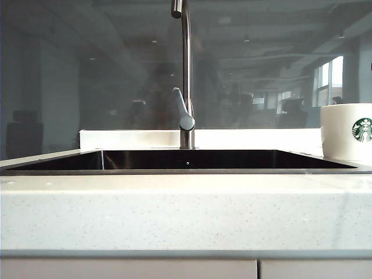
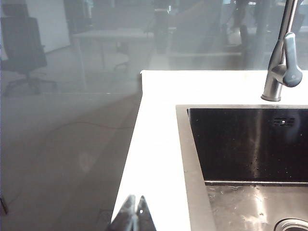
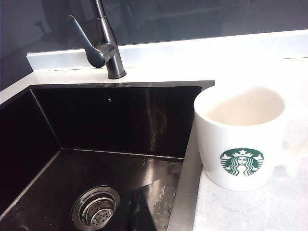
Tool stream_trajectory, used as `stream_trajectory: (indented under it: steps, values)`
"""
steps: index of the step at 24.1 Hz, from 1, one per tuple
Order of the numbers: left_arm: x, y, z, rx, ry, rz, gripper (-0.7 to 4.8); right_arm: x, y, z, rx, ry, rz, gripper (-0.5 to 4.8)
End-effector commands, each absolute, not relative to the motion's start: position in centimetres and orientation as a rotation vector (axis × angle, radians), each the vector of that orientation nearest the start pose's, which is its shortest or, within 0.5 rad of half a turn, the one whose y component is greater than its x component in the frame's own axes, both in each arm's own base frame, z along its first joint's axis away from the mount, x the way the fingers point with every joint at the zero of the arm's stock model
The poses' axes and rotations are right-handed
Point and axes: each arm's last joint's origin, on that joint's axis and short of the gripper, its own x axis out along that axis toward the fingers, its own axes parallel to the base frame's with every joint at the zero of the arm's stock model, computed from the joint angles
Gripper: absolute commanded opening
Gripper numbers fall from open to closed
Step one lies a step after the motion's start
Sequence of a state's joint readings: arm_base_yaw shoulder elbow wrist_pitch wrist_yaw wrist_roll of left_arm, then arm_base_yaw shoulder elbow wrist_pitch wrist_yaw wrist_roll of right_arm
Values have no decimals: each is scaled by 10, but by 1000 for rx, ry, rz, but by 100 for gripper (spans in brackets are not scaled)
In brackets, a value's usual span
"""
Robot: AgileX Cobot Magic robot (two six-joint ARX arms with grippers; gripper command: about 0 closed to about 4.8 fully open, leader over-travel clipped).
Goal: Pick up the mug next to the sink, go to the faucet to get some water, pour the water into the sink, and finally put the mug back to its place.
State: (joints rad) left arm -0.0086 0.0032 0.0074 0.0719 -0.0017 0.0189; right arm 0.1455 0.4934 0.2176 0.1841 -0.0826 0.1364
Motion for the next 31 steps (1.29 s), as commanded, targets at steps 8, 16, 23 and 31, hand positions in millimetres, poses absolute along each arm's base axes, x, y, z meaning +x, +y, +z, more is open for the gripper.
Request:
stream_trajectory:
  steps: [8, 16, 23, 31]
  values:
    - [97, -1, 175, 7, -97, -13, -4, 134, 22, 214, 129, 85, 226, -1]
    - [97, -1, 175, 7, -97, -13, -4, 134, 22, 214, 130, 85, 226, -1]
    - [97, -1, 175, 7, -98, -13, -4, 134, 22, 214, 129, 84, 214, -1]
    - [97, -1, 175, 7, -97, -13, -4, 109, 2, 224, 124, -51, -123, -1]
